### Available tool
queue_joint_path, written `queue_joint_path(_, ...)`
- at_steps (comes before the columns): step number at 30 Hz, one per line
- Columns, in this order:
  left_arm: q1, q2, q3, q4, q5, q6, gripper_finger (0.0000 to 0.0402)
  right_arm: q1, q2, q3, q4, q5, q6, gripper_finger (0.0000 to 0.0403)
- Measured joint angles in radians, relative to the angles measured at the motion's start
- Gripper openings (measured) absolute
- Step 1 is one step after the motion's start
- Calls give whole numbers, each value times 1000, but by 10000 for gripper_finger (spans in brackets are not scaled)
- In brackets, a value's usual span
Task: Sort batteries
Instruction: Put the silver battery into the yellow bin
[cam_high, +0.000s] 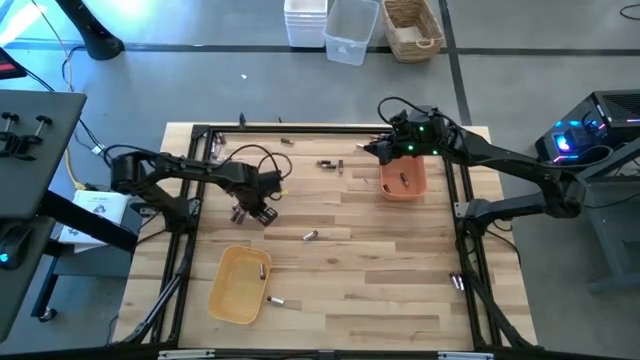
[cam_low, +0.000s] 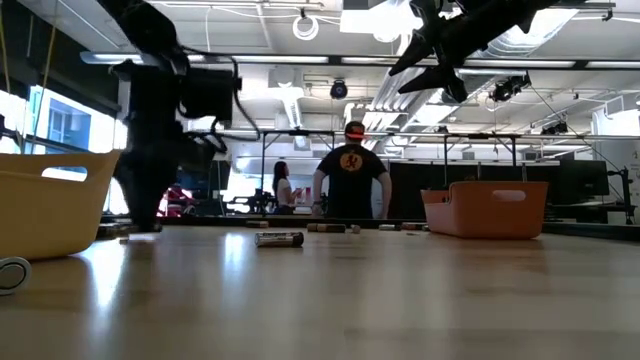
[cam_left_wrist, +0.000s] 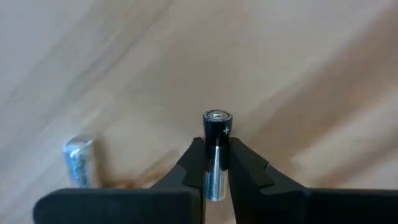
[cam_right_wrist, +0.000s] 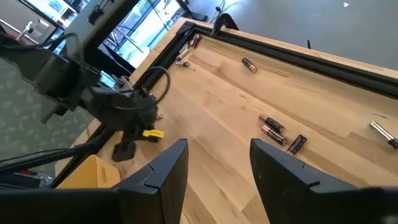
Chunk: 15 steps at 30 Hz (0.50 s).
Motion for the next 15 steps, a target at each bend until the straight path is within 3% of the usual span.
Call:
queue_joint_path(8,-58,-240,154,-41,-43,124,27,0,0,0,0,-10,-14,167)
queue_joint_path(11,-160,-362,160,-70,-14,103,27,0,0,0,0,-34,-22,167)
queue_joint_path(15,-386,-483,161,-99,5,-57,27,0,0,0,-1,-36,-45,167)
